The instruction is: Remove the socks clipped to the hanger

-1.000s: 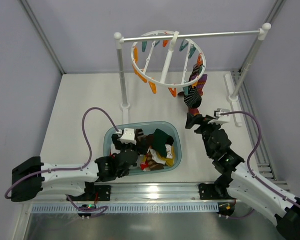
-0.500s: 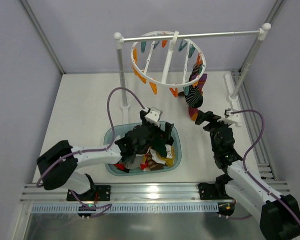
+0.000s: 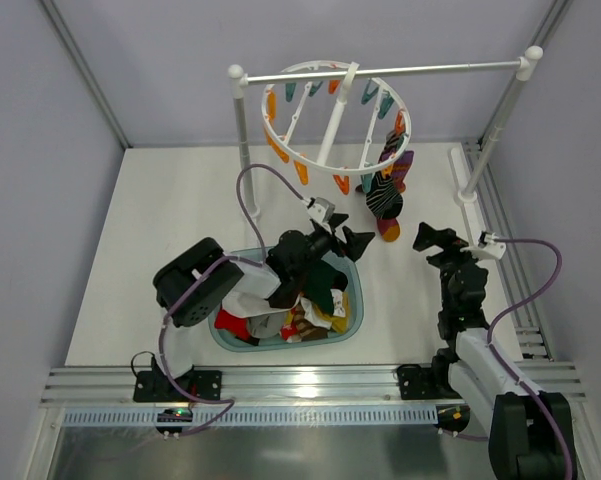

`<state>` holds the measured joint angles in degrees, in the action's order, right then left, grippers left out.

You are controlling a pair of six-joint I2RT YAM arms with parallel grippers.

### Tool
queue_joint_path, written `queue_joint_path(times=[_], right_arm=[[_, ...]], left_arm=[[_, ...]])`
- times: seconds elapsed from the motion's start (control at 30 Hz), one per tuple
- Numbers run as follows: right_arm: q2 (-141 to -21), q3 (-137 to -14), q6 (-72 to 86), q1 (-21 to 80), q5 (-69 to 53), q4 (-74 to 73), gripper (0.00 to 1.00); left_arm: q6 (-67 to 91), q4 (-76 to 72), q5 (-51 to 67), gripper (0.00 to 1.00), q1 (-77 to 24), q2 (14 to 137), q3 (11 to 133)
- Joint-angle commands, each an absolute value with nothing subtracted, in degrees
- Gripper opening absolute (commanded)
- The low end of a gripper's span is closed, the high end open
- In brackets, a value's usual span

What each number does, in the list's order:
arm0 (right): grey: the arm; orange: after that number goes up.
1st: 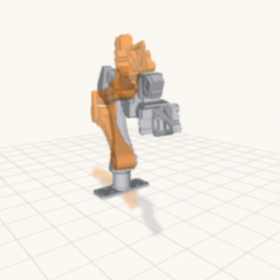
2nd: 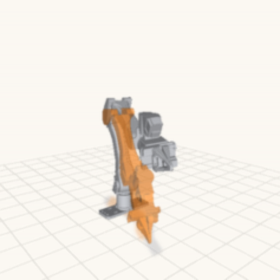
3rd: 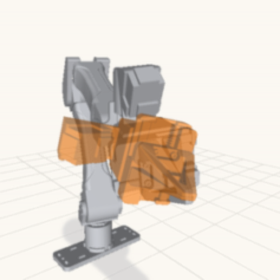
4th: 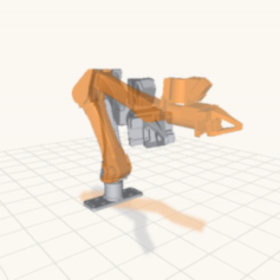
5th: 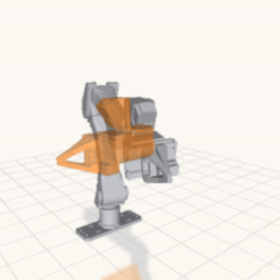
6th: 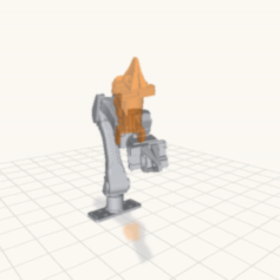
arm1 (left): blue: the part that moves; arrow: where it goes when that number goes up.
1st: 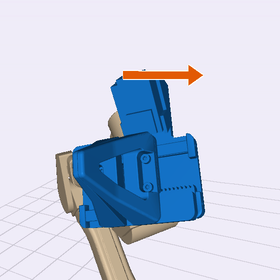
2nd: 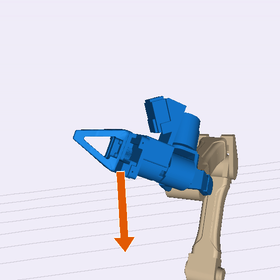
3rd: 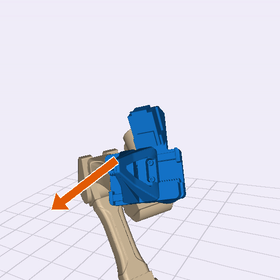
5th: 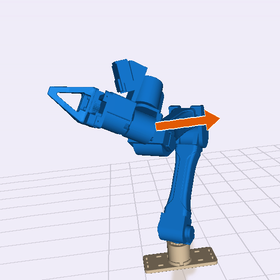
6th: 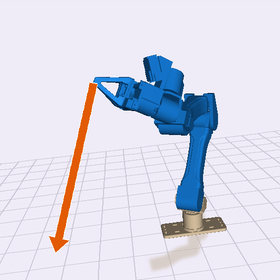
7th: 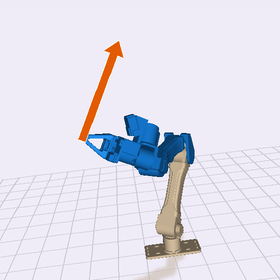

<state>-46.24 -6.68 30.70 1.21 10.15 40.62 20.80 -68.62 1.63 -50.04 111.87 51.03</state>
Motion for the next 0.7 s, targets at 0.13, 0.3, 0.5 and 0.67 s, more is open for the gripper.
queue_joint_path(times=[0.13, 0.3, 0.5, 0.67], right_arm=[[-45.0, -5.63, 32.17, 0.7, 7.47, 46.85, 1.0], [-45.26, -5.36, 32.08, 0.7, 7.29, 47.11, 1.0], [-46.49, -5.45, 32.17, 0.7, 6.77, 48.07, 1.0], [-48.16, -5.63, 32.08, 0.79, 6.42, 49.04, 1.0]], left_arm=[[29.62, -88.59, 3.87, 1.0, -47.81, 121.28, 60.63], [31.2, -88.59, 2.02, 1.0, -47.81, 124.62, 64.15], [32.95, -88.59, 0.88, 1.0, -47.81, 126.91, 67.76], [34.8, -88.59, 0.97, 0.84, -47.81, 127.97, 69.61]])
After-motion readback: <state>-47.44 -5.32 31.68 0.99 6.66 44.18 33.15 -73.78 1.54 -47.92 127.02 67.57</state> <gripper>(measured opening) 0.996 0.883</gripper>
